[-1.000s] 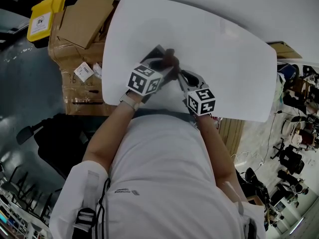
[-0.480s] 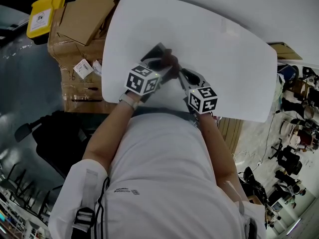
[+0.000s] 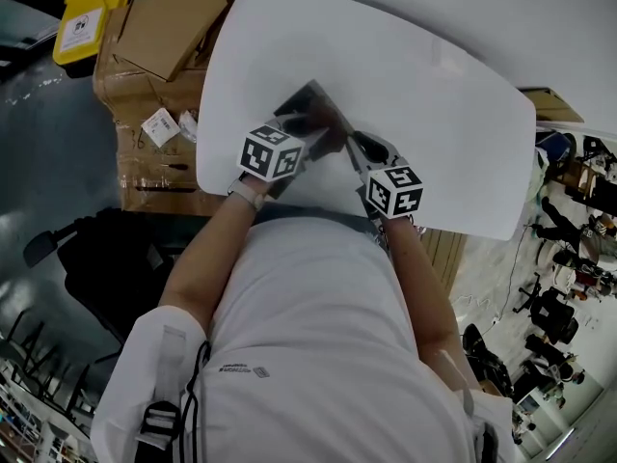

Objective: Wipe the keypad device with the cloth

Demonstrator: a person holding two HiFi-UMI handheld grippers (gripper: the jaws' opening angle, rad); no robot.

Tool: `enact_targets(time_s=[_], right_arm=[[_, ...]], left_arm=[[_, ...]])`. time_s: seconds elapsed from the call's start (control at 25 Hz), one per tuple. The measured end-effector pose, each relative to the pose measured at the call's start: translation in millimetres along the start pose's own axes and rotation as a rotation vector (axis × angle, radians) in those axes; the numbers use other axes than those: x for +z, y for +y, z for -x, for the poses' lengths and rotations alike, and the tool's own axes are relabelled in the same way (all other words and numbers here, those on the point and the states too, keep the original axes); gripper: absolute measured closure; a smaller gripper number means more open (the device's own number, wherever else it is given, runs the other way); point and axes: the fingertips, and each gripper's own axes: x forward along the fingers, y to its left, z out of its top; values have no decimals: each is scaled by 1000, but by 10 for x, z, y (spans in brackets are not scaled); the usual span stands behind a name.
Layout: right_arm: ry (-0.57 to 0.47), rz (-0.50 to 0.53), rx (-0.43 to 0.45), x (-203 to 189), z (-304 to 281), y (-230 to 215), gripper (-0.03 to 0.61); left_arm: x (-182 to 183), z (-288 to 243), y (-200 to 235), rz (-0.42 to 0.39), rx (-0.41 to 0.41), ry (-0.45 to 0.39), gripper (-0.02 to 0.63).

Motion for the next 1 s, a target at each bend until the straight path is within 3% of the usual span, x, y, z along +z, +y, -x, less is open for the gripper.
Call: enact_targets(time_s=[0.8, 1.0], right_arm=[[-2, -7, -8, 3, 4, -5, 511], [38, -35, 1, -30, 36, -8, 511]], left_arm=[[-744, 240, 428, 70, 112, 131, 495], [-767, 265, 624, 93, 208, 127, 495]])
